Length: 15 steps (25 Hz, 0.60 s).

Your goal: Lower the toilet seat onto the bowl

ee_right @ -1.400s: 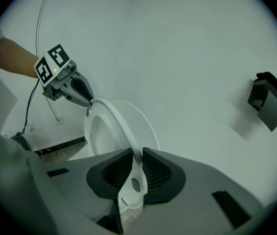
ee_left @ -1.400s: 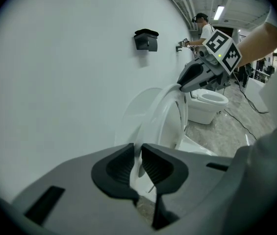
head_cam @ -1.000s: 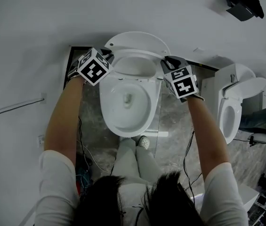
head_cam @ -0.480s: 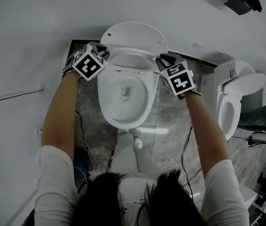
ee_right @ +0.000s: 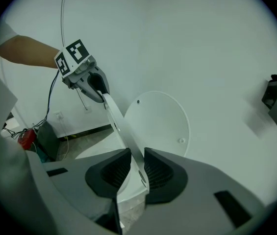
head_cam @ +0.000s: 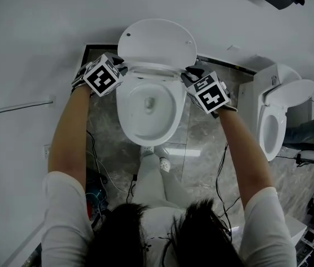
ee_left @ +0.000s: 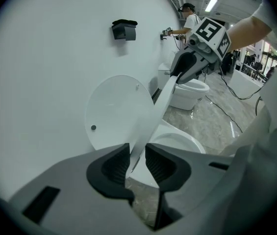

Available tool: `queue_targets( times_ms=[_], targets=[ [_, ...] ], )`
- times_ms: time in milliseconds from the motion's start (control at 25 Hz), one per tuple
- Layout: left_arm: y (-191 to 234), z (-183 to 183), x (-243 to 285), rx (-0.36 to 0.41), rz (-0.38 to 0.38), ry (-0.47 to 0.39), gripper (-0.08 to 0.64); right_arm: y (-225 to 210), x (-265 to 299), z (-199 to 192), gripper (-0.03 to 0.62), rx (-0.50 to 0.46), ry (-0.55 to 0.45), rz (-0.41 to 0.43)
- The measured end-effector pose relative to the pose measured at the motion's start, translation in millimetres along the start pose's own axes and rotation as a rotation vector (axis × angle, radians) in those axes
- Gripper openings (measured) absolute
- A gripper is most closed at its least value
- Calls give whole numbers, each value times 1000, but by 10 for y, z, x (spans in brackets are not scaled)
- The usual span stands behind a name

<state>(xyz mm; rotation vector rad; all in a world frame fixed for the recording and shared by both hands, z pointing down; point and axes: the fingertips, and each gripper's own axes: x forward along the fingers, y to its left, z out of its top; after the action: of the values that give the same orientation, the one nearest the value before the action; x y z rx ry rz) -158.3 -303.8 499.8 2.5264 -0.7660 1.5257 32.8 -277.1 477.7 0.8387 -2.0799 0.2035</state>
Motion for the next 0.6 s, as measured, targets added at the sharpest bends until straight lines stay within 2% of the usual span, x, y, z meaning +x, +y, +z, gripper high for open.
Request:
queue_targets(
  times_ms=[320, 600],
  targets=[
    [-200, -152, -32, 0, 0, 18, 112, 236, -49, -103, 100, -58, 20, 6],
    [-433, -283, 41, 31, -31, 57, 117, 460, -93, -261, 104, -94, 41, 74]
  ],
)
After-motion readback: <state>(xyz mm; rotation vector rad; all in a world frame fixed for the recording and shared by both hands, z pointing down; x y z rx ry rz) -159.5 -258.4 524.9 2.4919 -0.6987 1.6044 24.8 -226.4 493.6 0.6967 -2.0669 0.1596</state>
